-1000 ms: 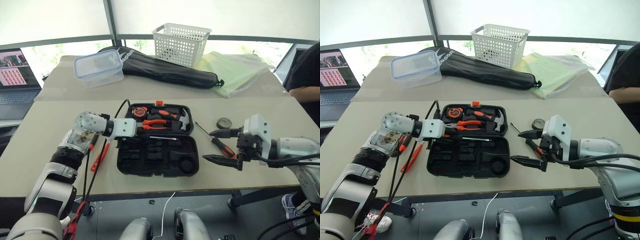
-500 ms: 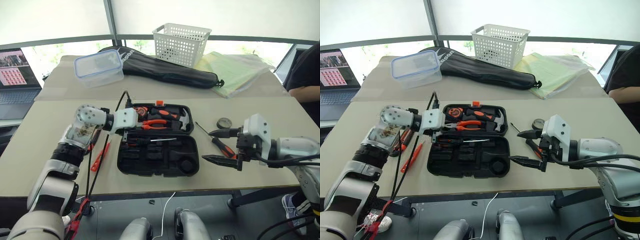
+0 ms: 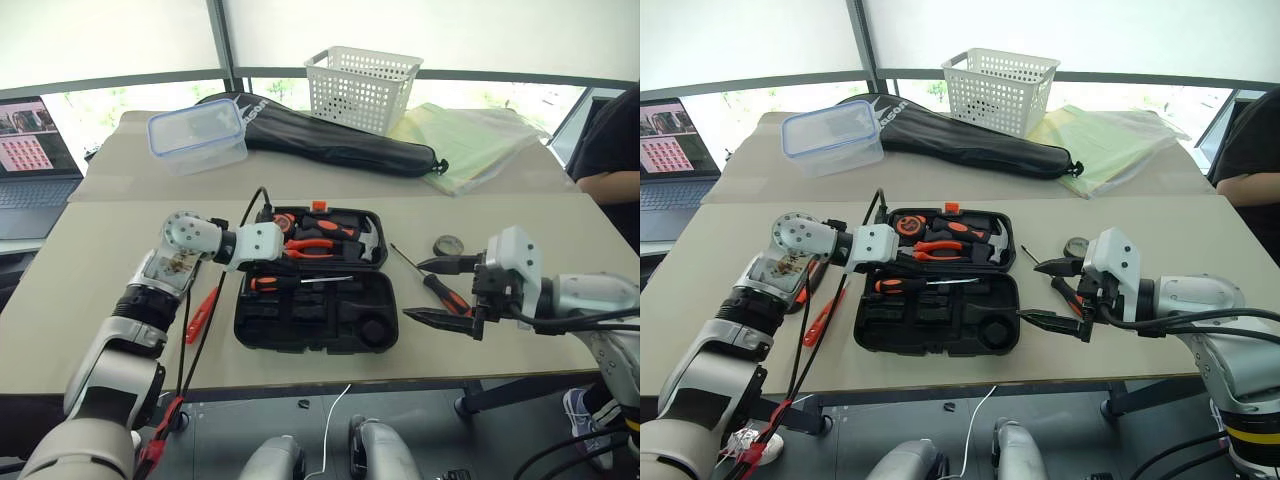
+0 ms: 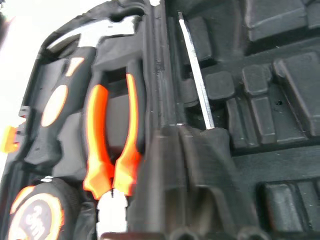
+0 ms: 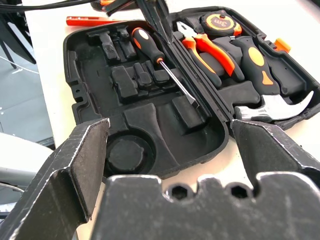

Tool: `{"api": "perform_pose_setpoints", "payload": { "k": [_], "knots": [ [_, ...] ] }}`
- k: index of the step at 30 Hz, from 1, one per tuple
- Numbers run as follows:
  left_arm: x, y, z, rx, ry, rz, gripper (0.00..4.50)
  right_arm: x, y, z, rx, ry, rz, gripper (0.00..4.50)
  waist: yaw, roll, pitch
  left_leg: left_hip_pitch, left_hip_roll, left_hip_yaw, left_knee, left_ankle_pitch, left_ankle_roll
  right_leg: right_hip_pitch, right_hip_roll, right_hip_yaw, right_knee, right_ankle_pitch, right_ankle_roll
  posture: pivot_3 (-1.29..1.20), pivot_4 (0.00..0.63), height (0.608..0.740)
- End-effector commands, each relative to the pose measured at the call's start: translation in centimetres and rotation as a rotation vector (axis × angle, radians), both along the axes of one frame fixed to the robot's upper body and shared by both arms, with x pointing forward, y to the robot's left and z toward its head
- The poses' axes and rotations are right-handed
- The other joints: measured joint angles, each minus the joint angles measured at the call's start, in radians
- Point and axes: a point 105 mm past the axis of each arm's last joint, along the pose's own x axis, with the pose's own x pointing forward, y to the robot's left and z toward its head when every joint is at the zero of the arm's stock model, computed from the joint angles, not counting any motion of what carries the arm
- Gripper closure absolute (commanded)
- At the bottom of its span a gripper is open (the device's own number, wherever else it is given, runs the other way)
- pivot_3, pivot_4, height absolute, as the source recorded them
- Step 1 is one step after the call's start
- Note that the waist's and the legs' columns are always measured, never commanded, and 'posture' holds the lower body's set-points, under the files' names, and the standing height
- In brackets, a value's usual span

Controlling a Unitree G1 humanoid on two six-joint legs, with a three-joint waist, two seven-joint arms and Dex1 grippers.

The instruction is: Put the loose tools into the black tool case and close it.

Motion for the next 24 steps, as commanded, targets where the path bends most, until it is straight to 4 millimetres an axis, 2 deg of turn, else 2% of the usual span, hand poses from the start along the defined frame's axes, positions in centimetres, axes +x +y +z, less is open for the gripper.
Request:
{"api": "perform_pose_setpoints", "payload": {
  "k": [1, 4, 7, 14, 17, 19, 22, 24],
  "knots": [
    [-0.3, 0.0, -0.7, 0.056, -0.02, -0.024, 4.48, -0.2, 0.2, 0.9, 0.012, -0.034, 0.001, 0.0, 0.0, 0.0, 0.0, 0.0, 0.0, 0.0, 0.0, 0.0, 0.0, 0.0, 0.0, 0.0, 0.0, 0.0, 0.0, 0.0, 0.15, 0.74],
    [-0.8, -0.1, -2.0, 0.103, -0.008, -0.056, 4.48, -0.2, 0.3, 0.9, 0.018, -0.031, -0.002, 0.0, 0.0, 0.0, -0.001, 0.0, 0.0, 0.0, 0.0, 0.0, 0.0, 0.0, 0.0, 0.0, 0.0, 0.0, 0.0, 0.0, 0.15, 0.74],
    [-0.5, 0.0, -2.9, 0.143, -0.039, -0.051, 4.48, -0.1, 0.3, 0.9, 0.021, -0.03, -0.006, 0.0, 0.001, 0.0, -0.003, 0.001, 0.0, 0.0, 0.0, 0.0, 0.0, 0.001, 0.0, 0.0, 0.0, 0.0, 0.0, 0.0, 0.15, 0.74],
    [-0.4, -0.2, -3.2, 0.135, -0.046, -0.053, 4.48, 0.1, 0.2, 0.8, 0.032, -0.027, -0.022, 0.0, 0.001, 0.0, -0.005, 0.002, 0.0, 0.0, 0.0, 0.0, 0.0, 0.002, 0.0, 0.001, 0.0, 0.0, 0.0, 0.0, 0.15, 0.74],
    [0.1, -0.5, -1.2, 0.02, -0.021, 0.005, 4.48, 0.5, -0.4, 0.6, 0.031, -0.029, -0.066, 0.0, 0.002, 0.0, -0.005, 0.002, 0.0, 0.0, 0.0, 0.0, 0.0, 0.002, 0.0, 0.0, 0.0, 0.0, 0.0, 0.0, 0.15, 0.74],
    [0.2, 0.0, 1.4, -0.107, 0.052, 0.065, 4.48, 0.7, -1.2, 0.8, 0.051, -0.032, -0.121, 0.0, 0.003, 0.0, -0.005, 0.002, 0.0, 0.0, 0.0, 0.0, 0.001, 0.002, 0.0, 0.0, 0.0, 0.0, 0.0, 0.0, 0.15, 0.74],
    [-0.7, 0.9, 4.1, -0.224, 0.153, 0.089, 3.77, 0.7, -2.5, 0.9, 0.07, -0.023, -0.19, 0.0, 0.0, 0.0, -0.005, 0.001, 0.0, 0.0, 0.0, 0.0, 0.001, 0.001, 0.0, 0.0, 0.001, 0.0, 0.0, 0.0, 0.15, 0.74],
    [-1.9, 2.1, 6.6, -0.316, 0.235, 0.113, 3.02, 0.4, -4.4, 0.7, 0.086, 0.001, -0.268, 0.0, -0.001, 0.0, -0.005, 0.0, 0.0, 0.0, 0.0, 0.0, 0.001, 0.0, 0.0, 0.0, 0.006, 0.0, 0.0, 0.0, 0.15, 0.74]
  ]
}}
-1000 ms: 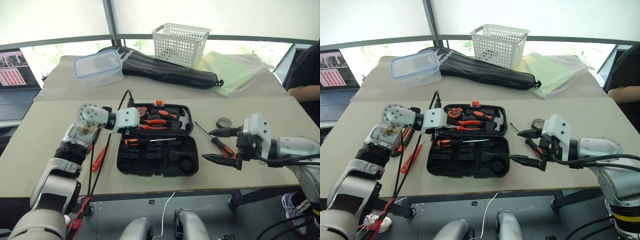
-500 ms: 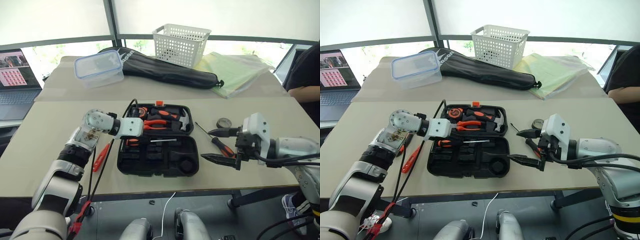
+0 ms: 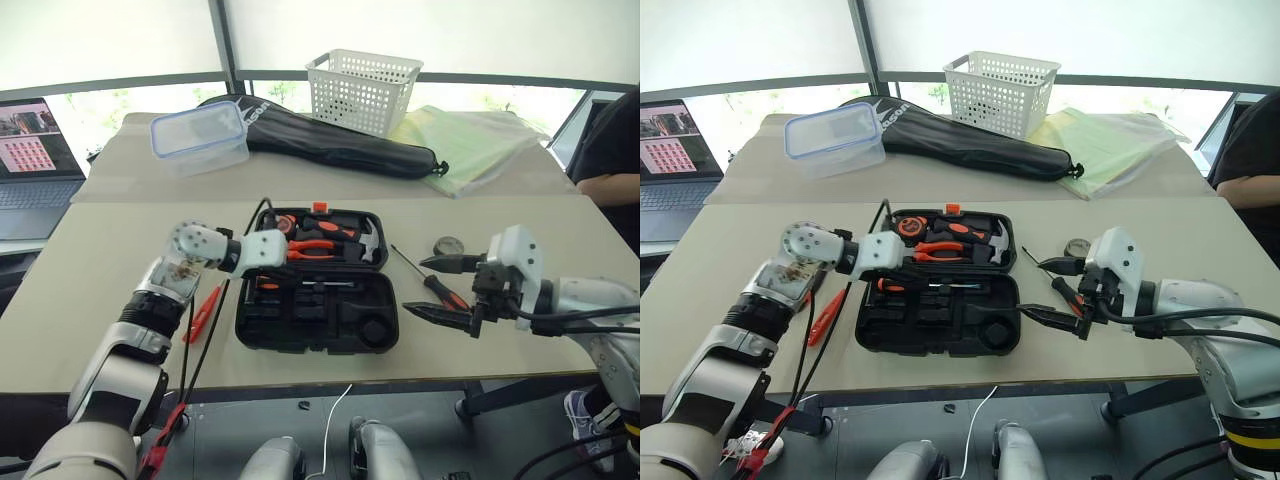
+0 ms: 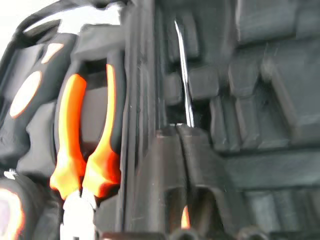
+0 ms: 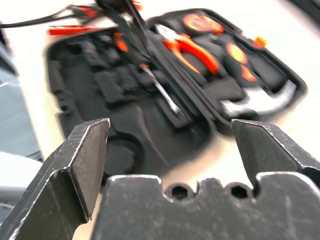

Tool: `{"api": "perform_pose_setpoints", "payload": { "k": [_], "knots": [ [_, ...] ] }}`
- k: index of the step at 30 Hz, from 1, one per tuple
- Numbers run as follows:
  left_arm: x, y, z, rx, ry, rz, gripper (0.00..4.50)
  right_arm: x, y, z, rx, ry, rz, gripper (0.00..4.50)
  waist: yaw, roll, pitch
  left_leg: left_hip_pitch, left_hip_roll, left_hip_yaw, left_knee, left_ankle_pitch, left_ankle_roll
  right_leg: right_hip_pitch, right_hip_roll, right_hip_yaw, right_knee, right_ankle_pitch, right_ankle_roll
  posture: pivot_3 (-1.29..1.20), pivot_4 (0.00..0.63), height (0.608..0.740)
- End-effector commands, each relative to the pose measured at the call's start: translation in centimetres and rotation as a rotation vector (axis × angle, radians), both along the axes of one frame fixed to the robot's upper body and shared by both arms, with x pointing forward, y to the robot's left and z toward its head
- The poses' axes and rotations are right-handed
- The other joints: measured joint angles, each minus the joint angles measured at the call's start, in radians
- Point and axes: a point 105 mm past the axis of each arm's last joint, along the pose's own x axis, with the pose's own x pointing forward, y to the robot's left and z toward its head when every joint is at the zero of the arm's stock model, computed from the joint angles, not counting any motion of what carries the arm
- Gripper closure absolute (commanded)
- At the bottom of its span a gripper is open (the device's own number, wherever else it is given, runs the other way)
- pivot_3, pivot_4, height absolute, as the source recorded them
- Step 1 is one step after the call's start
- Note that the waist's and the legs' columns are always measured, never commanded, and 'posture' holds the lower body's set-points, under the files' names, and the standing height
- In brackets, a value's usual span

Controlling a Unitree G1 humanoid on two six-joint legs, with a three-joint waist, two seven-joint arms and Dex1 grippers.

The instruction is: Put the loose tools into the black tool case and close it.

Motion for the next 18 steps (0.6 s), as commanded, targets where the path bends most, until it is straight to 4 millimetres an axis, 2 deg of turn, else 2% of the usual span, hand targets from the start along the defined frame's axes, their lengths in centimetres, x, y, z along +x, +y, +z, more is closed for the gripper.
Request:
{"api": "perform_pose_setpoints", "payload": {
  "k": [1, 5, 8, 11, 15, 18],
  "knots": [
    [-2.4, 1.9, 5.9, -0.186, 0.089, 0.022, 2.63, -0.6, -3.4, 1.0, 0.04, -0.003, -0.146, 0.0, -0.001, 0.0, 0.0, 0.0, 0.0, 0.0, 0.0, 0.0, 0.0, -0.001, 0.0, 0.0, 0.0, 0.0, 0.0, 0.0, 0.15, 0.74],
    [-5.9, 2.7, 8.2, -0.272, 0.183, 0.025, 1.23, -2.0, -7.1, -0.2, 0.05, 0.061, -0.293, 0.0, -0.001, 0.001, 0.0, 0.0, 0.0, 0.0, 0.0, 0.0, 0.0, -0.001, 0.0, 0.001, 0.001, 0.0, 0.0, 0.0, 0.15, 0.74],
    [-7.2, 2.8, 8.3, -0.28, 0.196, 0.057, 0.1, -2.2, -8.9, -1.7, 0.046, 0.076, -0.39, 0.0, 0.002, 0.001, 0.0, 0.003, 0.0, 0.0, 0.0, 0.0, 0.0, 0.002, 0.0, 0.001, 0.0, -0.001, 0.0, 0.0, 0.15, 0.74],
    [-8.2, 2.6, 7.8, -0.265, 0.226, 0.046, 0.02, -1.2, -9.3, -3.2, 0.094, 0.079, -0.462, 0.0, 0.0, 0.0, 0.0, 0.01, 0.0, 0.0, -0.001, 0.0, -0.001, 0.008, 0.0, 0.003, -0.002, -0.001, 0.001, 0.0, 0.15, 0.74],
    [-9.1, 1.8, 7.3, -0.257, 0.261, 0.017, 0.02, -0.1, -6.8, -6.1, 0.08, 0.107, -0.394, 0.0, -0.004, 0.001, 0.0, 0.02, 0.0, 0.0, -0.005, 0.0, -0.001, 0.016, 0.001, 0.004, -0.002, -0.005, 0.004, 0.0, 0.15, 0.74],
    [-9.5, 1.3, 7.2, -0.248, 0.254, 0.003, 0.02, 1.9, -6.2, -7.4, 0.098, 0.107, -0.428, 0.0, -0.01, 0.001, 0.001, 0.021, 0.0, 0.001, -0.006, 0.0, -0.002, 0.015, 0.001, 0.005, 0.0, -0.003, 0.0, 0.0, 0.15, 0.74]
  ]
}}
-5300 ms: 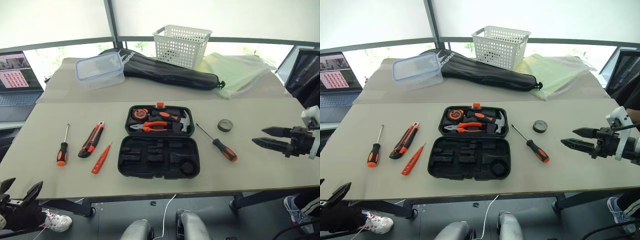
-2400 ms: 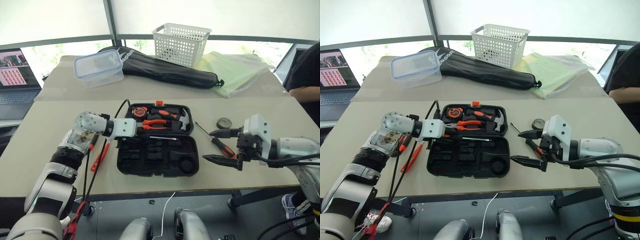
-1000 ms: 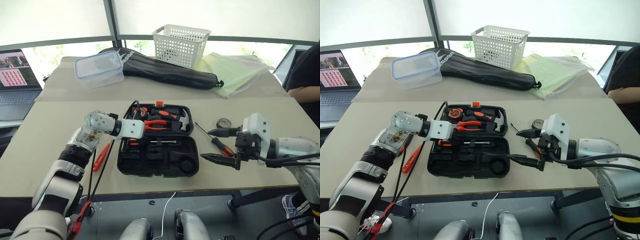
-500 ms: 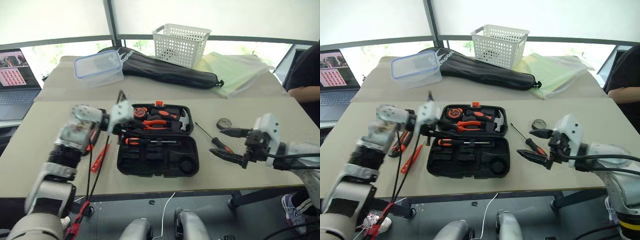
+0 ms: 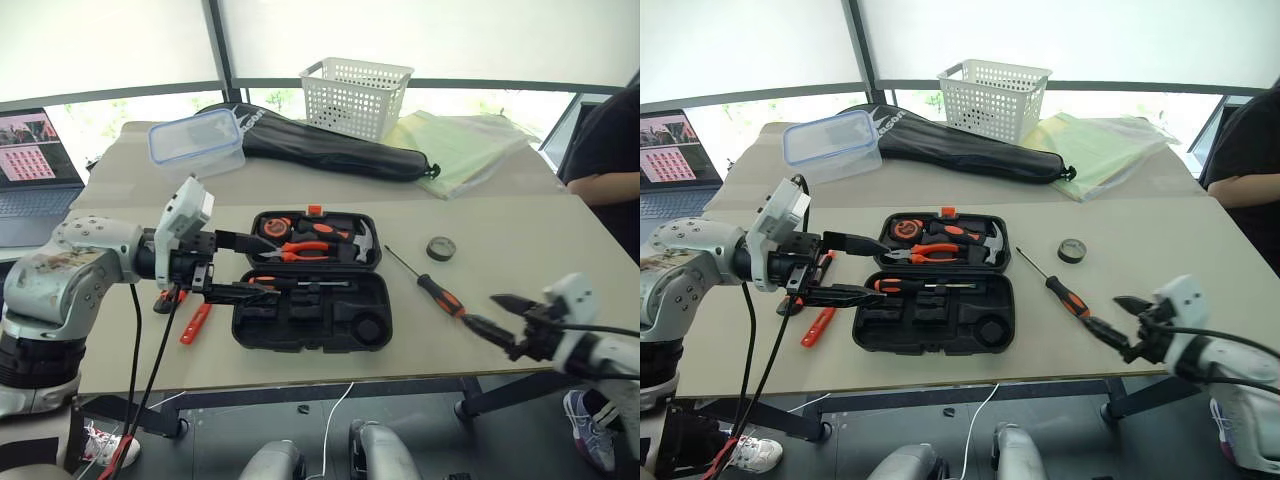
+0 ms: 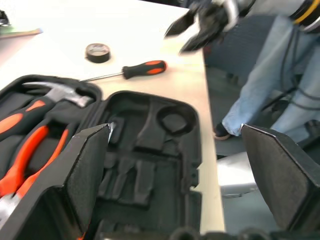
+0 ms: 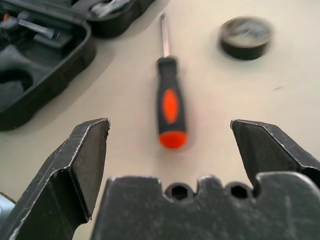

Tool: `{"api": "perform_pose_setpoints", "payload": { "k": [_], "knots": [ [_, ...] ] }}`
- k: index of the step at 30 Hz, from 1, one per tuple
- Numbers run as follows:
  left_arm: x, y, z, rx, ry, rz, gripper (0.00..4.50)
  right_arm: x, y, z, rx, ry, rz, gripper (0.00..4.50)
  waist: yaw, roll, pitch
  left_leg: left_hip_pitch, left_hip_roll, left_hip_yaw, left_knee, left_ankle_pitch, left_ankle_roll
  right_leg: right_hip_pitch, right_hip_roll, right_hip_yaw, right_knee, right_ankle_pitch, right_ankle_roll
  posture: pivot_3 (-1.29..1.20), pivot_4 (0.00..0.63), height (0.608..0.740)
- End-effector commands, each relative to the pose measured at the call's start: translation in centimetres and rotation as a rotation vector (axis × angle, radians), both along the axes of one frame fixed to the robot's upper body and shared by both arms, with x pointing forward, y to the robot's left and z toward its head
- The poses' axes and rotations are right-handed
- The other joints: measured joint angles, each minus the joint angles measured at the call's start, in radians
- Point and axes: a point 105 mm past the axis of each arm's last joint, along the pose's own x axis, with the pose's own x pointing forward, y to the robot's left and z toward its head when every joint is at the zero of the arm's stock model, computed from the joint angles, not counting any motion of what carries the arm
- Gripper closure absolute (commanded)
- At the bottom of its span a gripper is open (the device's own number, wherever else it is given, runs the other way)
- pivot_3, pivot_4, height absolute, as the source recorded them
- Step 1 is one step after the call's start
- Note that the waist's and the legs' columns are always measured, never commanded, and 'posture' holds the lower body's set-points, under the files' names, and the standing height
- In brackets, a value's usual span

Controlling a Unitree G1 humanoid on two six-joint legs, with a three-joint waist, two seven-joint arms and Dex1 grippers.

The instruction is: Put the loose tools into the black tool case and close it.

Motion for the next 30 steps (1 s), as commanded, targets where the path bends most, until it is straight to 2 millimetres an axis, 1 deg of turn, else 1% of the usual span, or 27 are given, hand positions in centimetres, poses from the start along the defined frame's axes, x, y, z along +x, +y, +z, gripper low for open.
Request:
{"api": "perform_pose_setpoints", "payload": {
  "k": [1, 4, 6, 7, 8, 9, 10, 15, 17, 19, 22, 24, 25, 26, 27, 29, 30],
  "knots": [
    [-0.7, -0.5, 0.7, 0.001, -0.036, -0.021, 0.02, 2.1, 0.3, -0.1, -0.031, -0.057, -0.023, 0.0, -0.002, 0.0, 0.0, 0.0, -0.001, 0.0, 0.0, 0.0, 0.0, -0.001, 0.0, 0.0, 0.0, 0.0, 0.0, 0.0, 0.15, 0.74],
    [-0.5, -0.6, 0.5, 0.012, -0.055, -0.007, 0.02, 3.8, 0.4, -0.7, -0.018, -0.055, -0.06, 0.0, -0.003, 0.0, 0.0, -0.001, -0.001, 0.0, -0.001, 0.0, 0.0, -0.001, 0.0, 0.0, -0.001, 0.0, 0.0, 0.0, 0.15, 0.74],
    [-0.4, -0.6, 0.4, 0.02, -0.062, -0.003, 0.0, 4.3, 0.3, -1.2, -0.018, -0.038, -0.071, 0.51, -0.001, 0.0, 0.0, -0.001, -0.001, 0.0, -0.002, 0.0, 0.0, -0.002, 0.0, -0.001, -0.001, 0.0, -0.001, 0.0, 0.15, 0.74],
    [-0.4, -0.6, 0.3, 0.023, -0.064, -0.003, 0.0, 4.5, 0.3, -1.4, -0.02, -0.033, -0.073, 0.68, 0.0, 0.0, 0.0, -0.001, -0.001, 0.0, -0.003, 0.0, 0.0, -0.002, 0.0, -0.001, -0.002, 0.0, -0.001, 0.0, 0.15, 0.74],
    [-0.4, -0.6, 0.3, 0.025, -0.067, -0.002, 0.0, 4.6, 0.2, -1.8, -0.021, -0.024, -0.078, 1.06, 0.001, 0.0, 0.0, -0.001, -0.001, 0.0, -0.003, 0.0, -0.001, -0.002, 0.0, -0.001, -0.002, 0.0, -0.001, 0.0, 0.15, 0.74],
    [-0.4, -0.6, 0.3, 0.027, -0.069, -0.002, 0.0, 4.7, 0.1, -2.0, -0.021, -0.019, -0.081, 1.31, 0.001, 0.0, 0.0, -0.001, -0.001, -0.001, -0.004, 0.0, -0.001, -0.002, 0.0, -0.002, -0.003, -0.001, -0.001, 0.0, 0.15, 0.74],
    [-0.4, -0.6, 0.3, 0.027, -0.071, -0.001, 0.0, 4.7, 0.0, -2.1, -0.011, -0.018, -0.094, 1.73, 0.0, 0.001, 0.0, -0.001, -0.001, -0.001, -0.005, 0.001, -0.001, -0.002, 0.0, -0.002, -0.004, -0.001, -0.001, 0.0, 0.15, 0.74],
    [-0.3, -0.5, 0.0, 0.034, -0.081, 0.01, 0.0, 4.5, -0.1, -1.6, 0.031, -0.037, -0.126, 3.41, -0.006, 0.001, 0.0, 0.0, 0.0, 0.0, -0.008, 0.001, -0.002, -0.002, 0.0, -0.002, -0.006, -0.001, -0.002, 0.0, 0.15, 0.74],
    [-0.1, -0.2, -0.1, 0.041, -0.086, 0.027, 0.0, 3.7, -0.1, -0.9, 0.009, -0.072, -0.105, 3.44, -0.005, 0.001, 0.0, 0.0, 0.0, 0.0, -0.009, 0.001, -0.002, -0.002, 0.0, -0.001, -0.006, -0.001, -0.002, 0.0, 0.15, 0.74],
    [0.0, 0.2, -0.3, 0.045, -0.083, 0.044, 0.0, 2.7, -0.3, 0.5, 0.017, -0.102, -0.101, 3.44, -0.001, 0.001, 0.0, 0.0, 0.0, -0.001, -0.01, 0.001, -0.002, -0.002, 0.0, -0.002, -0.007, -0.001, -0.002, 0.0, 0.15, 0.74],
    [-0.2, 1.0, -0.5, 0.054, -0.072, 0.057, 0.0, 1.9, 0.0, 3.2, 0.015, -0.165, -0.066, 3.44, -0.002, 0.002, 0.001, -0.001, -0.001, 0.0, -0.01, 0.001, -0.002, -0.003, 0.0, -0.002, -0.007, -0.001, -0.002, 0.0, 0.15, 0.74],
    [-0.5, 1.5, -0.8, 0.068, -0.058, 0.055, 0.0, 1.9, 1.2, 5.6, 0.064, -0.211, -0.006, 3.44, -0.007, 0.002, 0.001, 0.0, -0.001, 0.0, -0.009, 0.001, -0.002, -0.003, 0.0, -0.002, -0.007, -0.001, -0.002, 0.0, 0.15, 0.74],
    [-0.9, 1.8, -1.1, 0.089, -0.047, 0.045, 0.0, 1.9, 2.2, 6.7, 0.077, -0.229, 0.048, 3.44, -0.015, 0.002, 0.001, 0.0, -0.001, 0.001, -0.01, 0.001, -0.002, -0.003, 0.0, -0.002, -0.007, -0.001, -0.002, 0.0, 0.15, 0.74],
    [-1.5, 2.2, -1.5, 0.126, -0.045, 0.026, 0.0, 2.1, 4.4, 8.1, 0.057, -0.259, 0.17, 3.44, -0.021, 0.002, 0.001, 0.001, 0.0, 0.001, -0.01, 0.001, -0.002, -0.002, 0.001, -0.001, -0.006, -0.001, -0.002, 0.0, 0.15, 0.74],
    [-1.9, 2.5, -1.9, 0.154, -0.038, 0.021, 0.0, 2.1, 6.3, 9.0, 0.037, -0.281, 0.279, 3.44, -0.027, 0.003, 0.001, 0.001, 0.0, 0.001, -0.01, 0.001, -0.002, -0.002, 0.001, -0.001, -0.006, -0.001, -0.002, 0.0, 0.15, 0.74],
    [-2.2, 2.7, -2.0, 0.165, -0.037, 0.019, 0.0, 2.0, 9.0, 9.6, 0.006, -0.285, 0.438, 3.44, -0.034, 0.003, 0.002, 0.003, 0.001, 0.002, -0.012, 0.001, -0.002, -0.003, 0.003, -0.001, -0.006, -0.001, -0.002, 0.0, 0.15, 0.74],
    [-2.2, 2.7, -2.0, 0.162, -0.037, 0.021, 0.0, 2.1, 9.9, 9.3, -0.017, -0.272, 0.499, 3.44, -0.033, 0.003, 0.002, 0.003, 0.002, 0.002, -0.012, 0.001, -0.002, -0.003, 0.004, -0.001, -0.006, -0.001, -0.002, 0.0, 0.15, 0.74]
  ]
}}
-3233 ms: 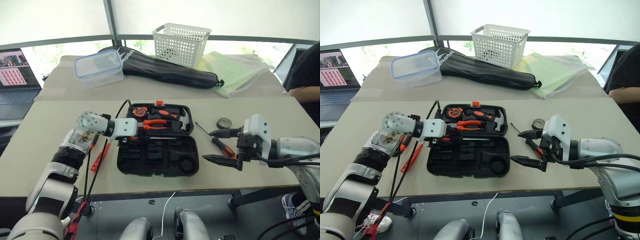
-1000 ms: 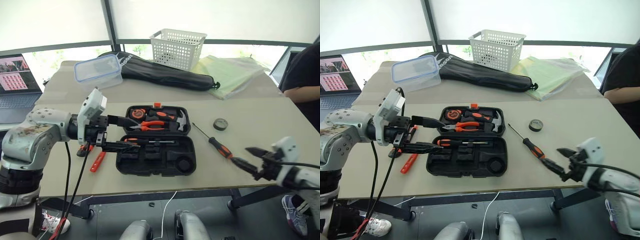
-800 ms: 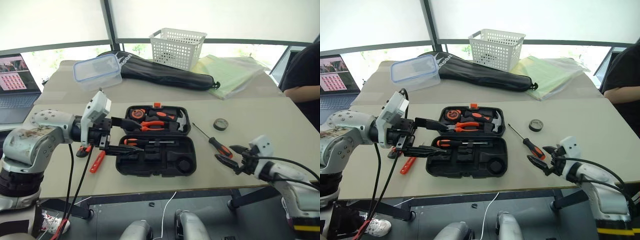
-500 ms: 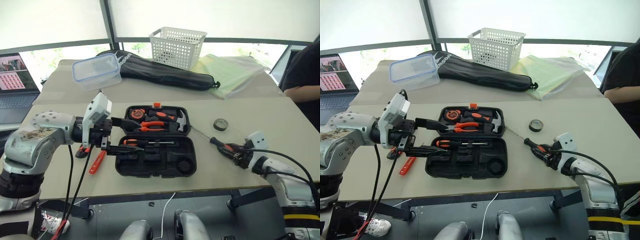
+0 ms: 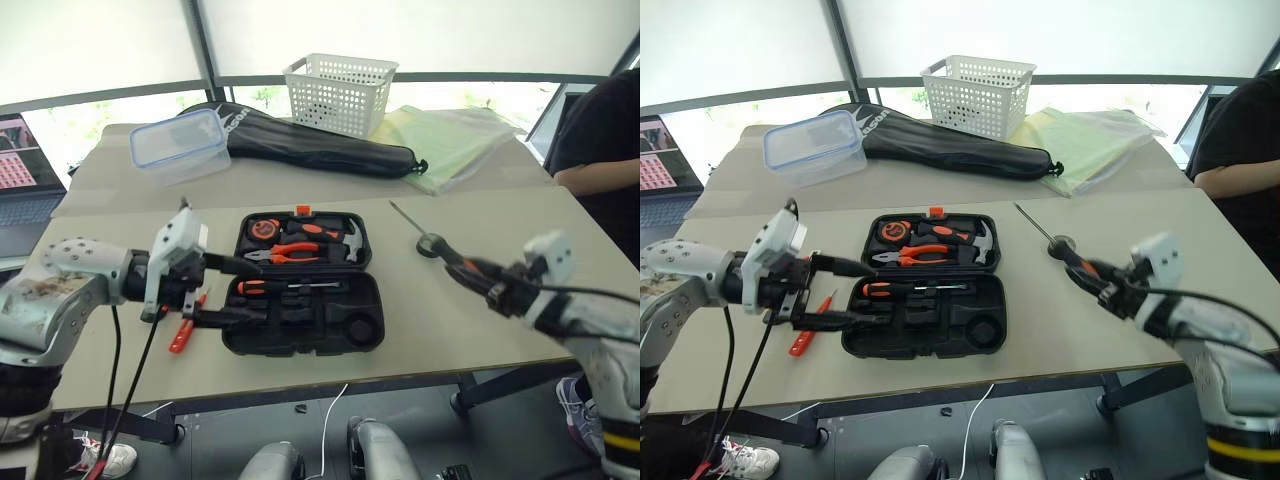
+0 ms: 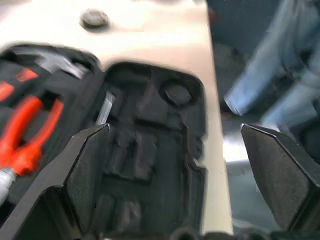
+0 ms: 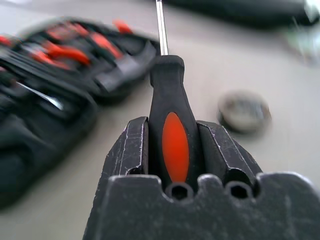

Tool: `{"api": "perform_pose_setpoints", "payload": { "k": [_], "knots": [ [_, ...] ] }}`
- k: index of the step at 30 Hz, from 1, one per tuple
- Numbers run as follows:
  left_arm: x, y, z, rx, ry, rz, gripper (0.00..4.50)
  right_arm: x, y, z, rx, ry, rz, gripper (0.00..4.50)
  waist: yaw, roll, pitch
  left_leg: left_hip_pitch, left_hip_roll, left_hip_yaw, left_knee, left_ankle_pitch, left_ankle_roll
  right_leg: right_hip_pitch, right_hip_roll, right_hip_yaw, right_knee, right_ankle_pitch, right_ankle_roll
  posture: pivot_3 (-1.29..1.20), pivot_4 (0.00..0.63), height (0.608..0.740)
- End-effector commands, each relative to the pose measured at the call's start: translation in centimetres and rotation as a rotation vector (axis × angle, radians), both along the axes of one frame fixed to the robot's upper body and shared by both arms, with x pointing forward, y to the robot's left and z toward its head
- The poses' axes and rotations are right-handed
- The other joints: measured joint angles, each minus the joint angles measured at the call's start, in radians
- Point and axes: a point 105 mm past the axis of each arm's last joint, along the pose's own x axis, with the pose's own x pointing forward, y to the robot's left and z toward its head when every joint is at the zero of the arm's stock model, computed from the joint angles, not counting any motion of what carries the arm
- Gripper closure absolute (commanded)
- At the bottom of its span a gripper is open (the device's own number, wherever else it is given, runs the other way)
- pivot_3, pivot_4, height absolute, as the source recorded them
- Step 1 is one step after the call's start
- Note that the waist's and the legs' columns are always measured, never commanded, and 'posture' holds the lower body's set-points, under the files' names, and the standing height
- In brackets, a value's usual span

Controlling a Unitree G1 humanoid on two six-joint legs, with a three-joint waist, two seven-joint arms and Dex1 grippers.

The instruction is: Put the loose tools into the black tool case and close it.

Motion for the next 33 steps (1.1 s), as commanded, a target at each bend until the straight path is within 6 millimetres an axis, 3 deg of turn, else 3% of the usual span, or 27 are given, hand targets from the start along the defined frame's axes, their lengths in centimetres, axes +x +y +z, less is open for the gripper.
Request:
{"api": "perform_pose_setpoints", "payload": {
  "k": [1, 7, 11, 15, 25, 33],
  "knots": [
    [-0.6, 0.1, 1.2, 0.011, -0.07, -0.027, 0.0, -0.8, 5.2, 0.1, -0.112, -0.012, 0.305, 3.44, 0.003, 0.0, 0.0, -0.001, 0.0, -0.002, 0.0, 0.0, 0.0, 0.0, 0.0, 0.0, 0.0, -0.001, -0.001, 0.0, 0.15, 0.74],
    [-0.9, 0.7, 0.6, 0.058, -0.096, -0.013, 0.0, 0.7, 8.3, -3.0, -0.351, -0.033, 0.502, 3.44, 0.031, 0.0, 0.0, -0.01, -0.004, -0.002, 0.003, 0.0, 0.001, -0.006, -0.003, -0.004, -0.001, -0.001, -0.001, 0.0, 0.15, 0.74],
    [-0.9, 0.8, 0.7, 0.055, -0.108, 0.012, 0.0, 2.8, 8.3, -4.8, -0.471, -0.071, 0.493, 3.44, 0.026, 0.0, 0.0, -0.012, -0.006, -0.001, 0.003, 0.0, 0.002, -0.009, -0.004, -0.005, -0.001, 0.0, 0.001, 0.0, 0.15, 0.74],
    [-1.0, 0.8, 0.7, 0.052, -0.119, 0.032, 0.0, 3.7, 8.1, -5.3, -0.529, -0.118, 0.493, 3.44, 0.02, 0.0, 0.0, -0.011, -0.004, -0.001, 0.002, 0.001, 0.0, -0.01, -0.004, -0.006, 0.0, 0.0, -0.001, 0.0, 0.15, 0.74],
    [-0.6, 1.0, 0.9, 0.046, -0.141, 0.063, 0.0, 2.6, 10.1, -4.0, -0.454, -0.199, 0.561, 3.44, 0.015, 0.0, 0.0, -0.011, -0.003, -0.002, 0.002, 0.002, -0.002, -0.01, -0.004, -0.003, 0.001, 0.0, -0.002, 0.0, 0.15, 0.74],
    [-0.3, 0.7, 1.1, 0.042, -0.147, 0.049, 0.0, 1.9, 10.2, -5.4, -0.494, -0.17, 0.59, 3.44, 0.017, 0.0, 0.0, -0.011, -0.003, -0.002, 0.002, 0.002, -0.002, -0.01, -0.003, -0.004, 0.001, 0.0, -0.002, 0.0, 0.15, 0.74]
  ]
}}
